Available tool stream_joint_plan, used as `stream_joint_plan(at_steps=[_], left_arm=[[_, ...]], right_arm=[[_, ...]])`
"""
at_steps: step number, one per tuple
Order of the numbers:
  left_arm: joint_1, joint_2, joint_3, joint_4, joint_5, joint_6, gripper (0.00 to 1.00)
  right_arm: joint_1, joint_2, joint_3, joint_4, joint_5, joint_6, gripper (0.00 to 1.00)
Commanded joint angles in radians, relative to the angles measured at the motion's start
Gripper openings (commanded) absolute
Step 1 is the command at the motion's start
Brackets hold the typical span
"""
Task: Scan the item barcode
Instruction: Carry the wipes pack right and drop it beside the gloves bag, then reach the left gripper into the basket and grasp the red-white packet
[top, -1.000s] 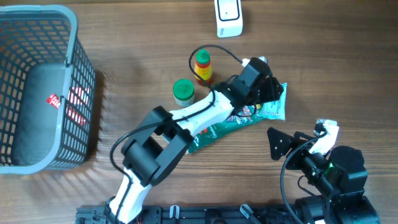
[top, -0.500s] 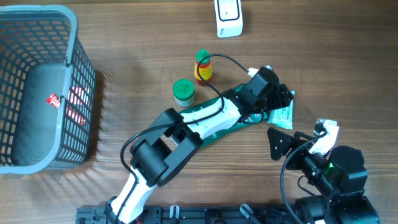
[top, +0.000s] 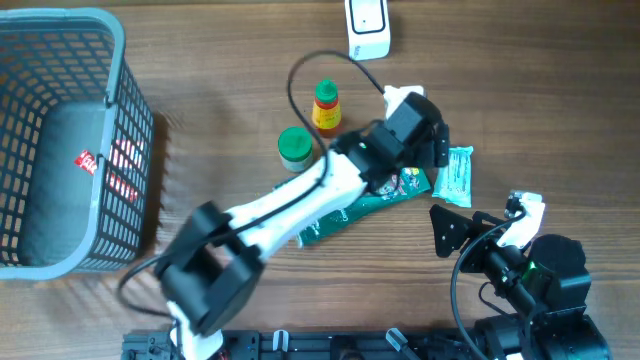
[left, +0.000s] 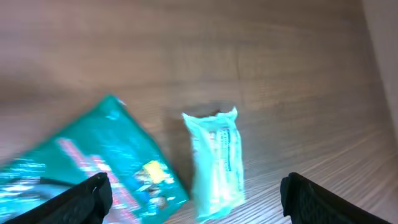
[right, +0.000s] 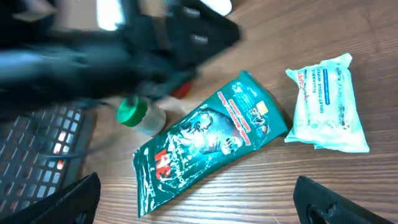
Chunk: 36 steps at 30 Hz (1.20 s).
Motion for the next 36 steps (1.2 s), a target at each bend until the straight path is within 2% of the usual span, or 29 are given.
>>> stream_joint_plan(at_steps=[1,5,8,10,13,17,20,23,26,28,30,31,34,36], left_arm=[[0.03,-0.149,0.011,-0.092,-0.078,0.288,0.91],[0.048,-0.323,0.011,-0.202,-0.153,0.44,0.97],[0.066,-0.492,0.011,-0.247,-0.321,0.506,1.0],[0.09,-0.602,0.011,-0.244,-0.444,0.509,1.0],[0.178,-0.775,0.011,-0.223,-0.602,0.53,1.0],[0.446,-0.954,0.011,-0.196,-0.659,0.525,1.0],[0.666,-1.004,0.011,-0.199,-0.66,0.5,1.0],[0.938,-0.994,0.011,-0.249,-0.657,0.353,1.0],[1.182,-0.924,0.011,-0.332,-0.535,0.204,1.0],[1.341,-0.838,0.011,-0.387,-0.317,0.149,1.0],[1.437,-0.737,0.011,-0.432,-0.142,0.127,1.0],[1.476,-0.665,0.011,-0.455,-0.047,0.128,1.0],[1.506,-0.508,0.011,-0.484,0.072,0.125,1.0],[1.505,-0.41,0.011,-0.51,0.139,0.05,1.0]], right_arm=[[0.0,-0.005,0.001,0.005,0.013,0.005,1.0],[0.0,-0.005,0.001,0.005,0.013,0.005,1.0],[0.0,-0.005,0.001,0.005,0.013,0.005,1.0],[0.0,-0.005,0.001,0.005,0.013,0.005,1.0],[0.0,-0.005,0.001,0.005,0.013,0.005,1.0],[0.0,-0.005,0.001,0.005,0.013,0.005,1.0],[0.0,-0.005,0.001,0.005,0.013,0.005,1.0],[0.0,-0.005,0.001,0.005,0.013,0.005,1.0],[0.0,-0.005,0.001,0.005,0.013,0.005,1.0],[0.0,-0.005,0.001,0.005,0.013,0.005,1.0],[0.0,-0.005,0.001,0.005,0.013,0.005,1.0],[0.0,-0.005,0.001,0.005,0.013,0.005,1.0],[0.0,-0.005,0.001,0.005,0.013,0.005,1.0],[0.0,-0.005,0.001,0.005,0.013,0.005,1.0]])
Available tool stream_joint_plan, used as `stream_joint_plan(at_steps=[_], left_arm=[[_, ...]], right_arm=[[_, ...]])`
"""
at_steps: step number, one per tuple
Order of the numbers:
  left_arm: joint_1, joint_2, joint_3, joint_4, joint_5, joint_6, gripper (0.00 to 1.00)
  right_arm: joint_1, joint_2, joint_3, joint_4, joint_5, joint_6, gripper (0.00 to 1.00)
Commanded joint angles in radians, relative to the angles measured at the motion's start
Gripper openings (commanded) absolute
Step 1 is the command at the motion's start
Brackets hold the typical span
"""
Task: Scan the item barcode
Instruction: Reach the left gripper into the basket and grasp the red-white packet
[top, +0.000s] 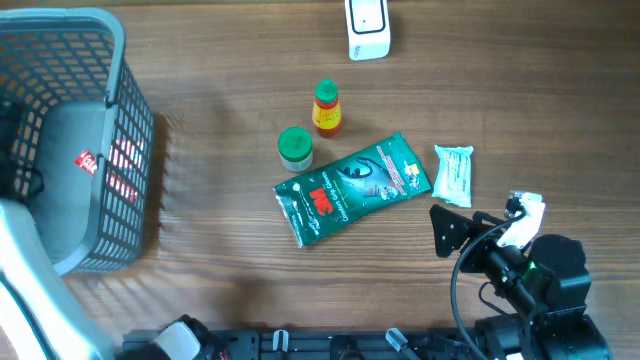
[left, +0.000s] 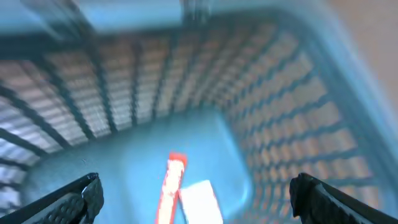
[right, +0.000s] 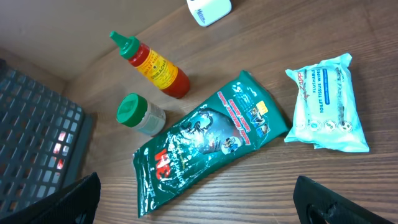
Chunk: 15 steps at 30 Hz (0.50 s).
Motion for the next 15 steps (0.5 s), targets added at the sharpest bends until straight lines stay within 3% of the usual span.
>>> stream_joint_plan(at_steps=[1,5,11,15], left_arm=[[0.003,0.155,-0.003,-0.045,0.258,-0.161,1.0],[-0.058,0.323,-0.003,-0.056,0.373,-0.331,1.0],[-0.189,0.456,-0.003,-0.056,0.277,-0.488,1.0],[-0.206,0.53,-0.003,-0.052,0.254,-0.552,1.0]], right_arm=[[0.0,-0.005,0.001,0.005,0.013,0.005,1.0],[0.0,-0.005,0.001,0.005,0.013,0.005,1.0],[0.0,-0.005,0.001,0.005,0.013,0.005,1.0],[0.0,-0.005,0.001,0.005,0.013,0.004,1.0]])
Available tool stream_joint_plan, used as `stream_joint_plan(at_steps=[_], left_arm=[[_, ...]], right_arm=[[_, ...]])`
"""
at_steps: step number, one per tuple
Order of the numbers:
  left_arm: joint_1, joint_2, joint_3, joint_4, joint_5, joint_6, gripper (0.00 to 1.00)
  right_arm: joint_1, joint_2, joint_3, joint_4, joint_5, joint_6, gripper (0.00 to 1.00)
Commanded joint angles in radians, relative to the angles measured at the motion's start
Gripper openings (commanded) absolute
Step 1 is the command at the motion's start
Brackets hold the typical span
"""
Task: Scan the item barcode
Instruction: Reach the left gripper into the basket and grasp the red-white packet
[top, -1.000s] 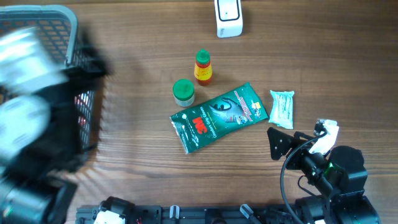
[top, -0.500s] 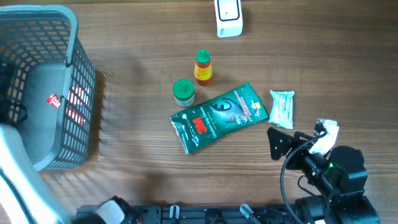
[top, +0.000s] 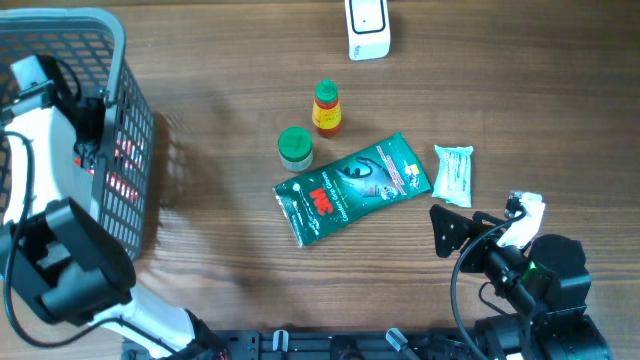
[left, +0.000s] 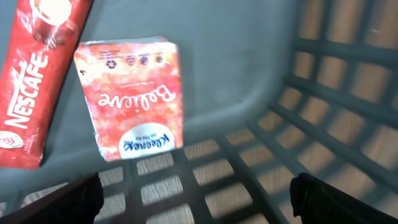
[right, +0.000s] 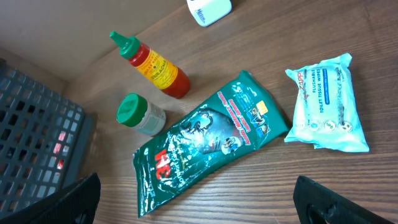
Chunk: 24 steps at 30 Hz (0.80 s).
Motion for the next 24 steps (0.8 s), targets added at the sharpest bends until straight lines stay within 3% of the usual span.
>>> stream_joint_plan(at_steps=[1,12,19,21,24], left_arm=[[-0.004,0.071,0.003,0.002,-0.037,-0.095,1.0],[-0.004,0.135,0.003,0.006,-0.172,-0.094,1.0],[-0.011,0.201,0.003,0.019,-0.178,-0.083,0.95],[-0.013,0.214,0.003,0.026,-0.178,-0.083,0.9],[-0.018,0.215,0.003,0.04,-0.178,-0.082,0.72]], right_arm=[[0.0,-0.005,0.001,0.005,0.013,0.005,1.0],[0.0,-0.005,0.001,0.005,0.013,0.005,1.0],[0.0,-0.005,0.001,0.005,0.013,0.005,1.0],[0.0,-0.005,0.001,0.005,0.013,0.005,1.0],[0.0,-0.005,0.001,0.005,0.013,0.005,1.0]])
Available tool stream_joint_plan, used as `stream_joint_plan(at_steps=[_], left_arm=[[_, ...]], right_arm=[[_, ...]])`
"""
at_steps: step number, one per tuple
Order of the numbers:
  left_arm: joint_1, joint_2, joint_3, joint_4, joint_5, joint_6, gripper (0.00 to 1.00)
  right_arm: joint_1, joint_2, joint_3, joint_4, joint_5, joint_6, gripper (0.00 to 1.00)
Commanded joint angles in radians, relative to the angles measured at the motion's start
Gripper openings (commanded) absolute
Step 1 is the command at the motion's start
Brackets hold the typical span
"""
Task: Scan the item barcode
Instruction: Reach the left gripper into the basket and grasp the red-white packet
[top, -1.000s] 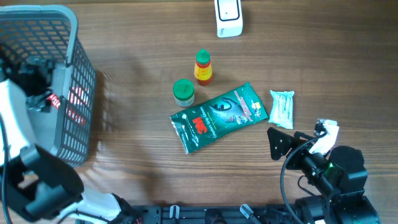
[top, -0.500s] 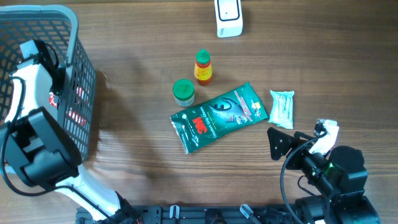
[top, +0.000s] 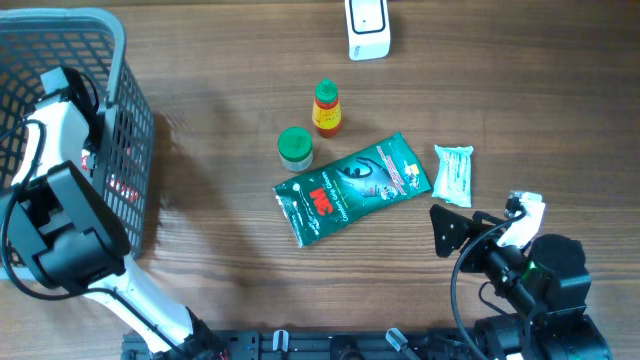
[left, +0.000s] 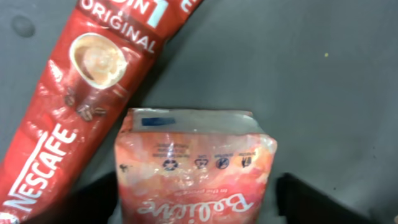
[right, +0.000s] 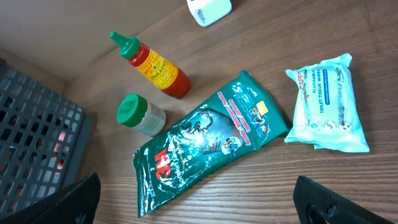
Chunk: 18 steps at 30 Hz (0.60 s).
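Deep in the grey basket (top: 130, 120), my left gripper (left: 198, 208) is open, one dark finger (left: 93, 200) on each side of a pink "Believe" pack (left: 196, 165) lying on the basket floor. A red Nescafe sachet (left: 65, 127) lies just left of that pack. The white scanner (top: 367, 28) stands at the table's far edge. My right gripper (right: 199, 208) hovers open and empty at the near right, above the wood in front of a green pouch (right: 208, 140).
On the table's middle lie a red sauce bottle (top: 326, 108), a green-lidded jar (top: 294, 147), the green pouch (top: 352, 187) and a pale wipes pack (top: 452, 174). The basket's mesh walls enclose my left arm (top: 50, 130).
My left gripper has come down closer to the basket floor. The pink pack, then off to the upper left of the wrist view, now sits between the open fingers. Right arm unchanged.
My left gripper first hung open over the wipes pack and green pouch at the table's middle right. Then it was above the basket at the far left, then inside it over the pink pack and red sachet, and now low around the pink pack.
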Motion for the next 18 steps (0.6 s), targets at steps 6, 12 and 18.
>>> stream_joint_plan(at_steps=[6,12,18], left_arm=[[-0.008,0.005,0.015,0.021,-0.017,0.083,0.49],[-0.007,-0.176,0.095,-0.014,-0.021,0.158,0.51],[-0.007,-0.512,0.13,-0.027,-0.043,0.185,0.51]], right_arm=[[0.0,-0.005,0.001,0.005,0.013,0.005,1.0],[0.0,-0.005,0.001,0.005,0.013,0.005,1.0],[0.0,-0.005,0.001,0.005,0.013,0.005,1.0]])
